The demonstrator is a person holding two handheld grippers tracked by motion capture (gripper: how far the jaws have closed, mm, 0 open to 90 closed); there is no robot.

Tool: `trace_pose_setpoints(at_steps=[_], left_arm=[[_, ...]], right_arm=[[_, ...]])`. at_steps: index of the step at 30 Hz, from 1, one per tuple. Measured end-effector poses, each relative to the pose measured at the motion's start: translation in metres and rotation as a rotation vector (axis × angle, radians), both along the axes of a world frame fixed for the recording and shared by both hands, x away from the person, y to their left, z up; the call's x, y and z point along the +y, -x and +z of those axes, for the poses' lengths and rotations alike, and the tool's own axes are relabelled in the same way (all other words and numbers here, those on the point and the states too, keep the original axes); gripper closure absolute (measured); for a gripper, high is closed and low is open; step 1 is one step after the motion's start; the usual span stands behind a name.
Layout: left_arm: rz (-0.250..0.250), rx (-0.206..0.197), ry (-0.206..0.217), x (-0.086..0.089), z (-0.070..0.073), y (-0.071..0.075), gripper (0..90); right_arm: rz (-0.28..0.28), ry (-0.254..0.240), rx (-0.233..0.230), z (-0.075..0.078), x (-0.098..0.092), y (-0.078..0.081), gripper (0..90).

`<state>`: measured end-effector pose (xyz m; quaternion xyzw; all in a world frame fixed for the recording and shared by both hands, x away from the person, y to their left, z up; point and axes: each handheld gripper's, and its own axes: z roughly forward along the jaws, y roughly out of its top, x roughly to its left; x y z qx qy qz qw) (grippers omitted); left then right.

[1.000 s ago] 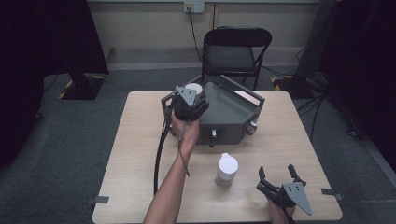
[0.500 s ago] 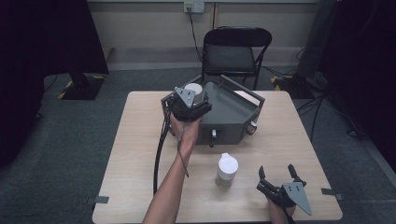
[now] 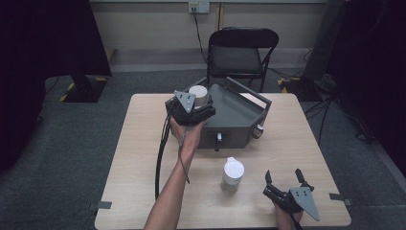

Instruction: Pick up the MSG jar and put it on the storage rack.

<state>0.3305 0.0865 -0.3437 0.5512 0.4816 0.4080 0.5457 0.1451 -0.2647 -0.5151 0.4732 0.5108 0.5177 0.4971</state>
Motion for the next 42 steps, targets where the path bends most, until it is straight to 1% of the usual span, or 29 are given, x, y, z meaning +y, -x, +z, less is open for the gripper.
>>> trace_pose_setpoints(at_steps=[4, 5, 6, 7, 9, 12, 13, 14, 16, 18, 21, 23, 27, 28, 30, 32, 33, 34, 38, 40, 42], left_arm=[[-0.013, -0.01, -0.001, 0.002, 0.001, 0.003, 0.0], [-0.029, -0.011, -0.008, 0.004, 0.002, 0.004, 0.0], [-0.029, -0.011, -0.008, 0.004, 0.002, 0.004, 0.0], [-0.035, -0.026, -0.03, 0.005, 0.004, 0.007, 0.0], [-0.038, -0.034, -0.028, 0.007, 0.004, 0.009, 0.0], [-0.044, -0.041, 0.005, 0.014, 0.007, 0.013, 0.0], [-0.049, -0.043, 0.004, 0.017, 0.007, 0.014, 0.0], [-0.059, -0.048, -0.008, 0.021, 0.008, 0.018, 0.0], [-0.064, -0.049, -0.008, 0.024, 0.009, 0.02, 0.0], [-0.071, -0.059, 0.005, 0.031, 0.009, 0.027, 0.0], [-0.067, -0.07, 0.007, 0.034, 0.009, 0.031, 0.0], [-0.075, -0.075, 0.016, 0.039, 0.009, 0.034, 0.0], [-0.08, -0.068, 0.031, 0.045, 0.012, 0.04, 0.0], [-0.079, -0.069, 0.033, 0.046, 0.012, 0.042, 0.0], [-0.078, -0.085, 0.039, 0.047, 0.011, 0.047, 0.0], [-0.083, -0.098, 0.031, 0.048, 0.011, 0.052, 0.0], [-0.083, -0.112, 0.024, 0.048, 0.011, 0.057, 0.0], [-0.083, -0.112, 0.024, 0.048, 0.011, 0.057, 0.0], [-0.102, -0.12, 0.014, 0.049, 0.01, 0.065, 0.0], [-0.103, -0.129, 0.015, 0.049, 0.006, 0.071, 0.0], [-0.101, -0.134, 0.015, 0.049, 0.004, 0.074, 0.0]], right_arm=[[0.0, 0.0, 0.0, 0.0, 0.0, 0.0, 0.0], [0.0, 0.0, 0.0, 0.0, 0.0, 0.0, 0.0], [0.0, 0.0, 0.0, 0.0, 0.0, 0.0, 0.0], [0.0, 0.0, 0.0, 0.0, 0.0, 0.0, 0.0], [0.0, 0.0, 0.0, 0.0, 0.0, 0.0, 0.0], [0.0, 0.0, 0.0, 0.0, 0.0, 0.0, 0.0], [0.0, 0.0, 0.0, 0.0, 0.0, 0.0, 0.0], [0.0, 0.0, 0.0, 0.0, 0.0, 0.0, 0.0], [0.0, 0.0, 0.0, 0.0, 0.0, 0.0, 0.0], [0.0, 0.0, 0.0, 0.0, 0.0, 0.0, 0.0], [0.0, 0.0, 0.0, 0.0, 0.0, 0.0, 0.0], [0.0, 0.0, 0.0, 0.0, 0.0, 0.0, 0.0], [0.0, 0.0, 0.001, 0.0, 0.0, 0.0, 0.0], [0.0, 0.0, 0.0, 0.0, 0.0, 0.0, 0.0], [0.0, -0.001, 0.0, 0.0, 0.0, 0.0, 0.0], [0.0, 0.0, 0.0, 0.0, 0.0, 0.0, 0.0], [0.0, -0.001, 0.0, 0.0, 0.0, 0.0, 0.0], [0.0, -0.001, 0.0, 0.0, 0.0, 0.0, 0.0], [0.0, -0.001, 0.0, 0.0, 0.0, 0.0, 0.0], [0.0, -0.001, 0.0, 0.0, 0.0, 0.0, 0.0], [0.0, -0.001, 0.0, 0.0, 0.0, 0.0, 0.0]])
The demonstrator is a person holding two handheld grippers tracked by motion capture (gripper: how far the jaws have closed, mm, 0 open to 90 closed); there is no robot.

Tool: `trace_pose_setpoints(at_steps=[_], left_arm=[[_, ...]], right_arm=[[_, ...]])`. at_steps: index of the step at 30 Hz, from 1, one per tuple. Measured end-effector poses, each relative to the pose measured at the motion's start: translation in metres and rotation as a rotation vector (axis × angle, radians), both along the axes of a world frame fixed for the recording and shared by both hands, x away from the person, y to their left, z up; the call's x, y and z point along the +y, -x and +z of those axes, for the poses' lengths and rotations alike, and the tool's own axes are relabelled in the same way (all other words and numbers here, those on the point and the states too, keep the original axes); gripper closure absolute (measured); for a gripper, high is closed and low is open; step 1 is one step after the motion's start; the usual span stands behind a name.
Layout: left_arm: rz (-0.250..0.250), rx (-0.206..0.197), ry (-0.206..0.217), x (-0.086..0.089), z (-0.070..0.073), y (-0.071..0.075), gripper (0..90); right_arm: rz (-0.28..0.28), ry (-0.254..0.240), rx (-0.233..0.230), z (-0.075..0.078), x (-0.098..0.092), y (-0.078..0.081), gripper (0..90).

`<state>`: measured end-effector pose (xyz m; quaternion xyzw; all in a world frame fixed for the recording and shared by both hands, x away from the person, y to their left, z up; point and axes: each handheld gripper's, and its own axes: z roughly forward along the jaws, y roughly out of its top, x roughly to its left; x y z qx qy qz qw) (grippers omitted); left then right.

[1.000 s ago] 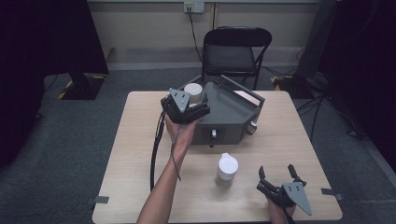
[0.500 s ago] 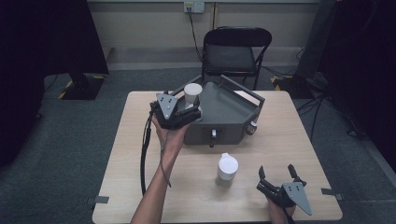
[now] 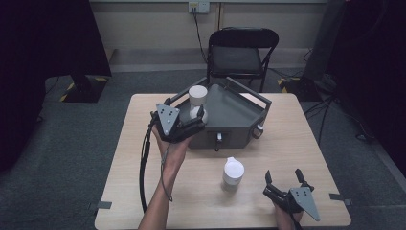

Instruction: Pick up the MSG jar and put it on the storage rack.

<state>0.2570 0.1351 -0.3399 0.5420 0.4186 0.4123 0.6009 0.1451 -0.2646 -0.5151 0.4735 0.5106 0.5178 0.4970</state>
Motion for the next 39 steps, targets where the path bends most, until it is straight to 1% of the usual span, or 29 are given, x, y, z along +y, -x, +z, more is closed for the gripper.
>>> trace_pose_setpoints(at_steps=[1, 3, 4, 5, 7, 8, 10, 13, 15, 18, 20, 22, 24, 25, 32, 35, 39], left_arm=[[-0.002, -0.001, -0.002, 0.001, -0.002, 0.002, 0.0], [-0.012, 0.029, -0.006, 0.003, 0.0, 0.01, 0.0], [-0.028, 0.029, -0.001, 0.006, -0.002, 0.014, 0.0], [-0.023, 0.016, 0.001, 0.006, -0.006, 0.02, 0.1], [-0.002, -0.018, -0.01, 0.003, -0.016, 0.031, 0.0], [-0.003, -0.025, -0.004, 0.004, -0.02, 0.035, 0.0], [0.002, -0.026, 0.01, 0.005, -0.026, 0.042, 0.0], [0.015, -0.044, 0.018, 0.007, -0.034, 0.051, 0.0], [0.017, -0.049, 0.027, 0.009, -0.038, 0.056, 0.0], [0.034, -0.06, 0.033, 0.011, -0.045, 0.063, 0.0], [0.027, -0.055, 0.046, 0.015, -0.048, 0.068, 0.0], [0.036, -0.06, 0.044, 0.015, -0.052, 0.072, 0.0], [0.031, -0.058, 0.049, 0.017, -0.057, 0.075, 0.0], [0.038, -0.055, 0.049, 0.017, -0.06, 0.076, 0.0], [0.049, -0.011, 0.053, 0.018, -0.079, 0.08, 0.0], [0.059, -0.003, 0.049, 0.017, -0.087, 0.082, 0.0], [0.079, -0.005, 0.054, 0.018, -0.098, 0.085, 0.0]], right_arm=[[0.0, 0.0, 0.0, 0.0, 0.0, 0.0, 0.0], [0.0, 0.0, 0.0, 0.0, 0.0, 0.0, 0.0], [0.0, 0.0, 0.0, 0.0, 0.0, 0.0, 0.0], [0.0, 0.0, 0.0, 0.0, 0.0, 0.0, 0.0], [0.0, 0.0, 0.0, 0.0, 0.0, 0.0, 0.0], [0.0, 0.0, 0.0, 0.0, 0.0, 0.0, 0.0], [0.0, 0.0, 0.0, 0.0, 0.0, 0.0, 0.0], [0.0, 0.0, 0.0, 0.0, 0.0, 0.0, 0.0], [0.0, 0.0, 0.0, 0.0, 0.0, 0.0, 0.0], [0.0, 0.0, 0.0, 0.0, 0.0, 0.0, 0.0], [-0.001, 0.0, 0.0, 0.0, 0.0, 0.0, 0.0], [-0.001, 0.0, 0.0, 0.0, 0.0, 0.0, 0.0], [-0.001, 0.0, 0.0, 0.0, 0.0, 0.0, 0.0], [-0.001, 0.0, 0.0, 0.0, 0.0, 0.0, 0.0], [-0.002, 0.0, 0.0, 0.0, 0.0, 0.0, 0.0], [-0.002, 0.0, 0.0, 0.0, 0.0, 0.0, 0.0], [-0.002, 0.0, 0.0, 0.0, 0.0, 0.0, 0.0]])
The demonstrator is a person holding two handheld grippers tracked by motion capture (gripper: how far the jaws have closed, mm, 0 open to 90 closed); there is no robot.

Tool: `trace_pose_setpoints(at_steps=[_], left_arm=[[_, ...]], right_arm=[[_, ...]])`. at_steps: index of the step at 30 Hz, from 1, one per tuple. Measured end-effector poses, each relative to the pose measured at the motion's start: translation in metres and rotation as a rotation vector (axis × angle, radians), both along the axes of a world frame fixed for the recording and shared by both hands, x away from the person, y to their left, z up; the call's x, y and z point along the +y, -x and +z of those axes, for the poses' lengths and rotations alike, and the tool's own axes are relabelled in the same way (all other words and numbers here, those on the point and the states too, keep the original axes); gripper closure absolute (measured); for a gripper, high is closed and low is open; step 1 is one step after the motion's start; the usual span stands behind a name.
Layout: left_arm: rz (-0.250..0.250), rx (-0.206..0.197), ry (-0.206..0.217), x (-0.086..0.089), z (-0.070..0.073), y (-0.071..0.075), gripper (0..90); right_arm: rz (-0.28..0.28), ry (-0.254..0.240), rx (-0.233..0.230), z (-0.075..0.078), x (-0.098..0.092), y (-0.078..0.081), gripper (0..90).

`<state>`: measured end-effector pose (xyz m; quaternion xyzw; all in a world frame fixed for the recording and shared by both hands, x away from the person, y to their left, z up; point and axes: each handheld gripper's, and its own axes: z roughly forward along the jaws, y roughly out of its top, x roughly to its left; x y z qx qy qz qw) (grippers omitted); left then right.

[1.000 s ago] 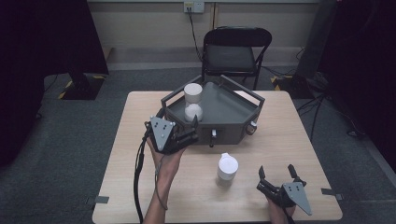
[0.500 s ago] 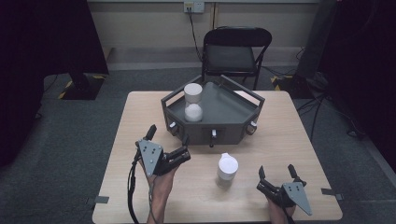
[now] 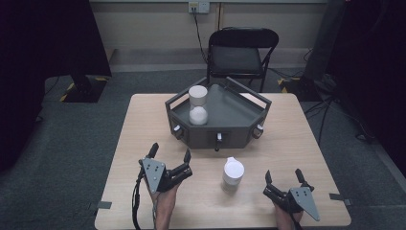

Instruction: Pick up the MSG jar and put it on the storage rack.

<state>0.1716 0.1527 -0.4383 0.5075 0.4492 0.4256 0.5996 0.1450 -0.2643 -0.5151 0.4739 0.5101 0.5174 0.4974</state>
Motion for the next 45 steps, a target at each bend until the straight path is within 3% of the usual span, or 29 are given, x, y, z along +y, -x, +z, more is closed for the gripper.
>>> trace_pose_setpoints(at_steps=[9, 18, 20, 24, 31, 39, 43, 45], left_arm=[[0.029, 0.029, -0.035, -0.004, -0.023, 0.003, 0.0], [0.065, 0.063, -0.011, -0.009, -0.048, 0.005, 0.0], [0.078, 0.059, -0.027, -0.012, -0.053, 0.004, 0.0], [0.09, 0.075, -0.017, -0.013, -0.061, 0.004, 0.0], [0.116, 0.106, -0.054, -0.016, -0.068, 0.002, 0.0], [0.119, 0.089, -0.064, -0.016, -0.073, 0.003, 0.0], [0.146, 0.035, -0.109, -0.023, -0.081, 0.007, 0.3], [0.164, 0.039, -0.102, -0.026, -0.081, 0.007, 0.6]], right_arm=[[0.0, 0.0, 0.0, 0.0, 0.0, 0.0, 0.0], [-0.001, 0.0, 0.0, 0.0, 0.0, 0.0, 0.0], [-0.003, 0.0, 0.0, 0.0, 0.0, 0.0, 0.0], [-0.004, 0.0, 0.0, 0.0, 0.001, 0.0, 0.0], [-0.003, 0.0, 0.0, 0.0, 0.0, 0.0, 0.0], [-0.003, 0.0, 0.0, 0.0, 0.001, 0.0, 0.0], [-0.003, 0.0, 0.0, 0.0, 0.001, 0.0, 0.0], [-0.003, 0.0, 0.0, 0.0, 0.0, 0.0, 0.0]])
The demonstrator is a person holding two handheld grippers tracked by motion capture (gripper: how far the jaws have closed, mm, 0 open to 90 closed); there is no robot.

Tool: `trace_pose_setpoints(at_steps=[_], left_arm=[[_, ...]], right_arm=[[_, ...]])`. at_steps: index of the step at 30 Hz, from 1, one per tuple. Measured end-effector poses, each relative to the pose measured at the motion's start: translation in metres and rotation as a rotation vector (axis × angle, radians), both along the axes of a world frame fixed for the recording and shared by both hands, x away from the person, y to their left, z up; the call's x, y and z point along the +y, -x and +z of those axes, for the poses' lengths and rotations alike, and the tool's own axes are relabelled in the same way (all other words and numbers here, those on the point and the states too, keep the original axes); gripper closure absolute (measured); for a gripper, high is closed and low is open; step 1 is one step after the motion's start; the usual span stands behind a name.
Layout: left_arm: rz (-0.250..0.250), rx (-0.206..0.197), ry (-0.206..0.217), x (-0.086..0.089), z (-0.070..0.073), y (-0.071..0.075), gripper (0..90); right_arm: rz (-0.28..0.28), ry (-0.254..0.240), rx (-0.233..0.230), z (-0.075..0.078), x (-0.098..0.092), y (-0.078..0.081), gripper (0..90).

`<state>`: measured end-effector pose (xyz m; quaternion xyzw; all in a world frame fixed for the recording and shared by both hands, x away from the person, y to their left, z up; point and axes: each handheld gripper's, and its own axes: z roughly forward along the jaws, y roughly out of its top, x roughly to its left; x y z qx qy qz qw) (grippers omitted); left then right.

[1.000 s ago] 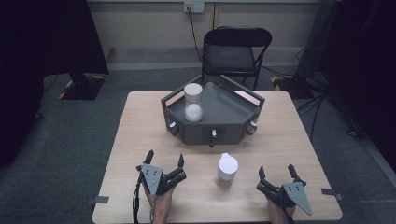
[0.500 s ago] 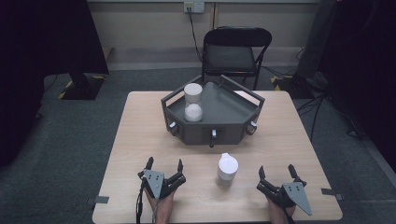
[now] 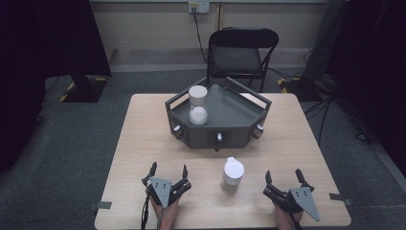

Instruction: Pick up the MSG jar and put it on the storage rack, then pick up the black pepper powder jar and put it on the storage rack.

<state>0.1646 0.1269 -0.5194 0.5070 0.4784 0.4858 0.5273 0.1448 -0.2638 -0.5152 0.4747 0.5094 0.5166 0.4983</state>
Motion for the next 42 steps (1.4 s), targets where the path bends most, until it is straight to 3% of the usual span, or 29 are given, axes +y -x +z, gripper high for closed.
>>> trace_pose_setpoints(at_steps=[8, 28, 34, 38, 42], left_arm=[[0.024, 0.001, -0.001, -0.004, 0.0, 0.0, 0.3], [0.026, 0.002, -0.001, -0.004, 0.0, 0.0, 0.0], [0.026, 0.002, -0.001, -0.004, 0.0, 0.0, 0.0], [0.036, 0.002, -0.001, -0.006, 0.0, 0.0, 0.0], [0.037, 0.002, -0.001, -0.006, 0.0, 0.0, 0.0]], right_arm=[[0.002, 0.0, 0.0, 0.0, 0.0, 0.0, 0.0], [-0.001, -0.002, -0.002, 0.0, 0.0, 0.0, 0.0], [0.004, -0.036, 0.003, 0.002, -0.005, 0.0, 0.0], [0.037, -0.035, 0.001, 0.011, -0.006, 0.001, 0.0], [0.103, -0.049, -0.045, 0.024, -0.003, 0.002, 0.0]])
